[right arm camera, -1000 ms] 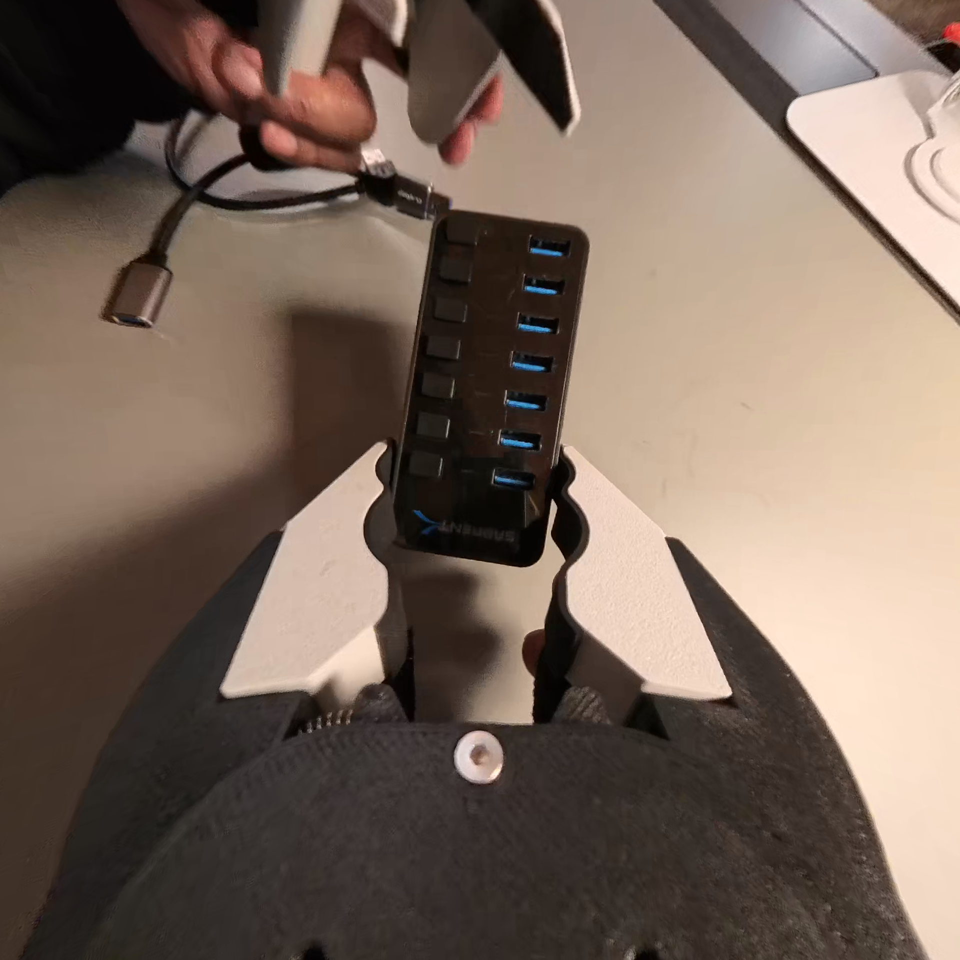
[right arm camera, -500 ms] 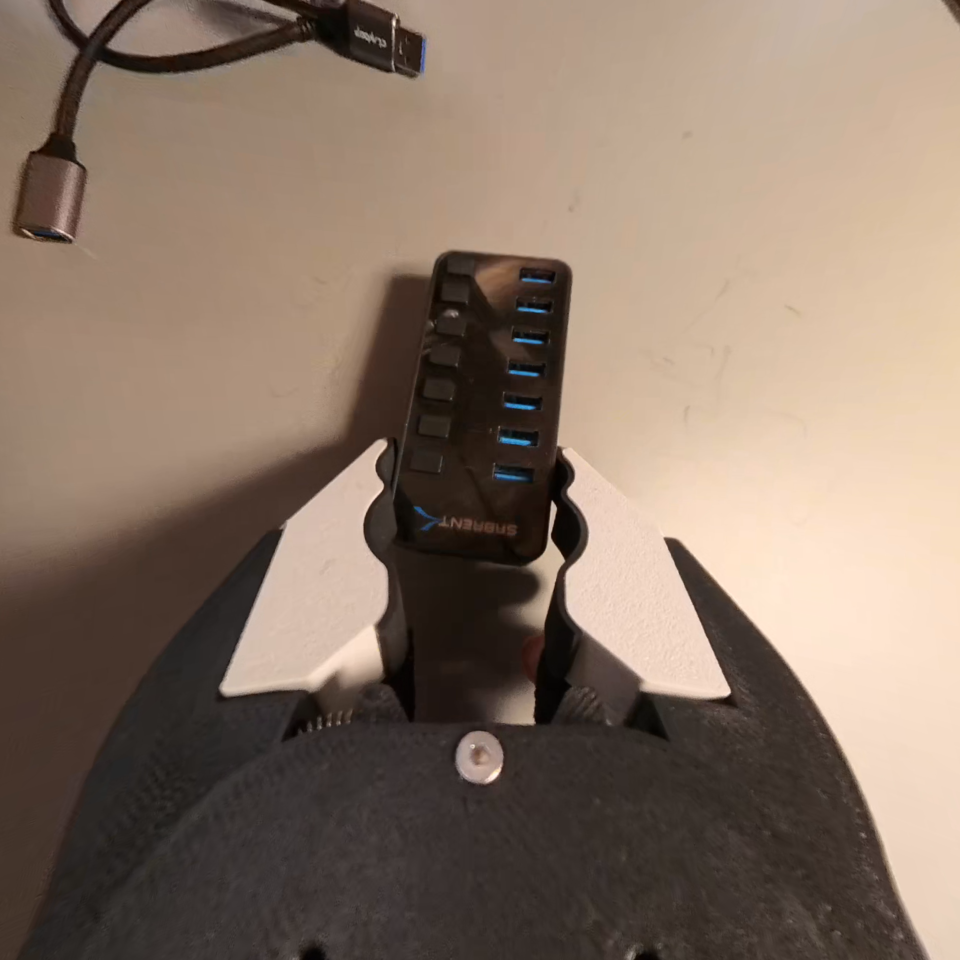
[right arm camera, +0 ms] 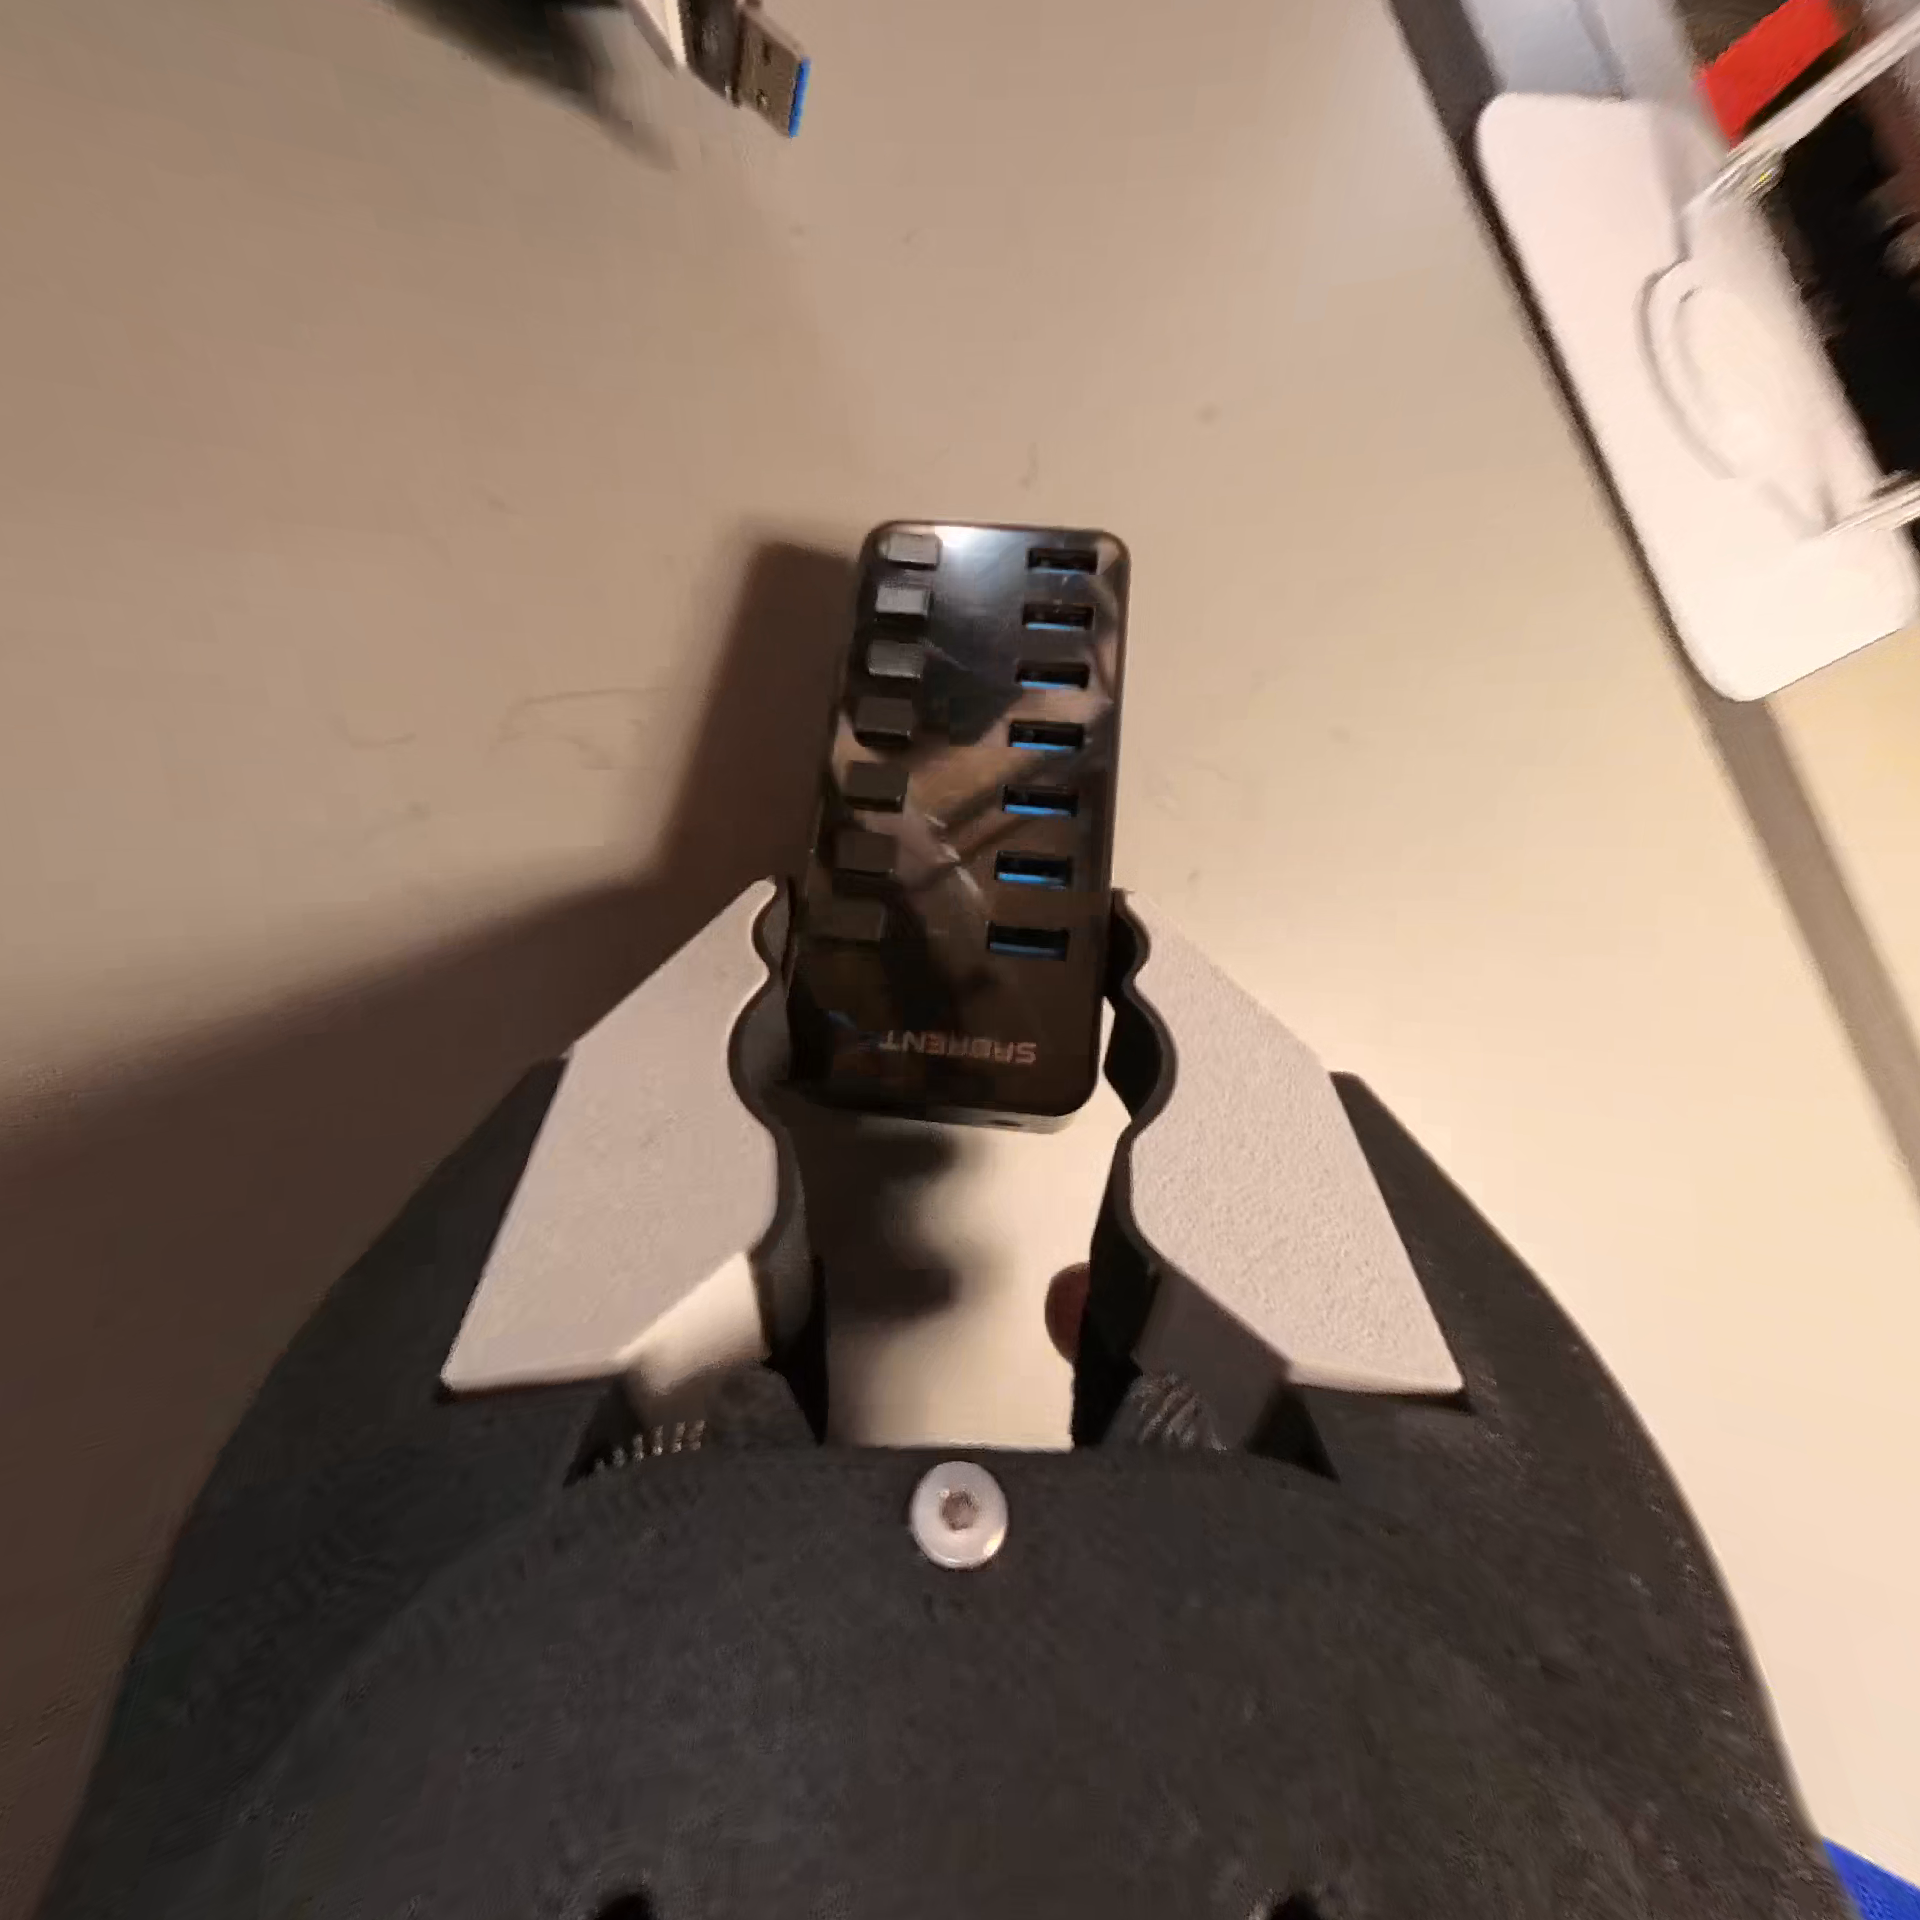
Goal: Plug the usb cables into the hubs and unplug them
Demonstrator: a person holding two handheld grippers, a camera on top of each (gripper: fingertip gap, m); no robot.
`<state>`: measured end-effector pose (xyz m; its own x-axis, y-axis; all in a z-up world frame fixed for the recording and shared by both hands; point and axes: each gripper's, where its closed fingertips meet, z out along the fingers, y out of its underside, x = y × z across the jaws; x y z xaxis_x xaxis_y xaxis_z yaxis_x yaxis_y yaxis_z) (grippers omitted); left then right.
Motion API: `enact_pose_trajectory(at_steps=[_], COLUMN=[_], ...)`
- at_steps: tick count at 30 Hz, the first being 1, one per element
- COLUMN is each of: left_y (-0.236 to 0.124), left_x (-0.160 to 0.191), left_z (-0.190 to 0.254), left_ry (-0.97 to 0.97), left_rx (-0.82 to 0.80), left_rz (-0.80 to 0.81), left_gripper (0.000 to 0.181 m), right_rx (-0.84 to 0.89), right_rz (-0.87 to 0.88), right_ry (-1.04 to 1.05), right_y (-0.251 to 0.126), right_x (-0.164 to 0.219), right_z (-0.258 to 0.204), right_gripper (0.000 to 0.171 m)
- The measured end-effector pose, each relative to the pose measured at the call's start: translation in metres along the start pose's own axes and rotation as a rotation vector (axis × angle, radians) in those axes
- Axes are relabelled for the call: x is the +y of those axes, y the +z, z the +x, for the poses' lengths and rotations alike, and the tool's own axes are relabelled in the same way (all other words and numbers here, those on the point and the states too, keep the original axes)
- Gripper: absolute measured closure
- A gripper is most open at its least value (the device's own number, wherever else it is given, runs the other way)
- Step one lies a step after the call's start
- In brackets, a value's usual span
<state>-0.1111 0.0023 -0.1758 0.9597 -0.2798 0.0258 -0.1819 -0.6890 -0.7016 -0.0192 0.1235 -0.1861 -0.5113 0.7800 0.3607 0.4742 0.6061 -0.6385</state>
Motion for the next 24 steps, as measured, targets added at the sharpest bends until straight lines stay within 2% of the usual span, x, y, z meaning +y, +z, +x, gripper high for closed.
enact_pose_trajectory(at_steps=[1, 6, 9, 13, 17, 24], left_y=[-0.002, -0.019, -0.021, -0.009, 0.009, 0.029], left_x=[-0.008, -0.049, -0.059, -0.057, -0.050, -0.047], left_z=[0.003, 0.030, 0.040, 0.043, 0.040, 0.045], left_ry=[0.008, 0.050, 0.047, 0.005, -0.105, -0.269], left_rx=[0.012, 0.163, 0.226, 0.246, 0.211, 0.205], left_rz=[0.046, 0.310, 0.374, 0.333, 0.223, 0.140], left_gripper=[0.168, 0.170, 0.171, 0.171, 0.171, 0.171], right_rx=[0.037, 0.202, 0.245, 0.282, 0.328, 0.385], right_rz=[0.004, 0.060, 0.088, 0.079, 0.072, 0.064], right_ry=[-0.040, -0.295, -0.385, -0.487, -0.570, -0.666], right_y=[0.000, -0.003, -0.004, -0.003, -0.003, -0.003], right_x=[-0.001, -0.014, -0.021, -0.022, -0.024, -0.028], right_z=[0.003, 0.007, 0.002, -0.003, -0.003, -0.007], right_gripper=[0.112, 0.113, 0.112, 0.112, 0.112, 0.112])
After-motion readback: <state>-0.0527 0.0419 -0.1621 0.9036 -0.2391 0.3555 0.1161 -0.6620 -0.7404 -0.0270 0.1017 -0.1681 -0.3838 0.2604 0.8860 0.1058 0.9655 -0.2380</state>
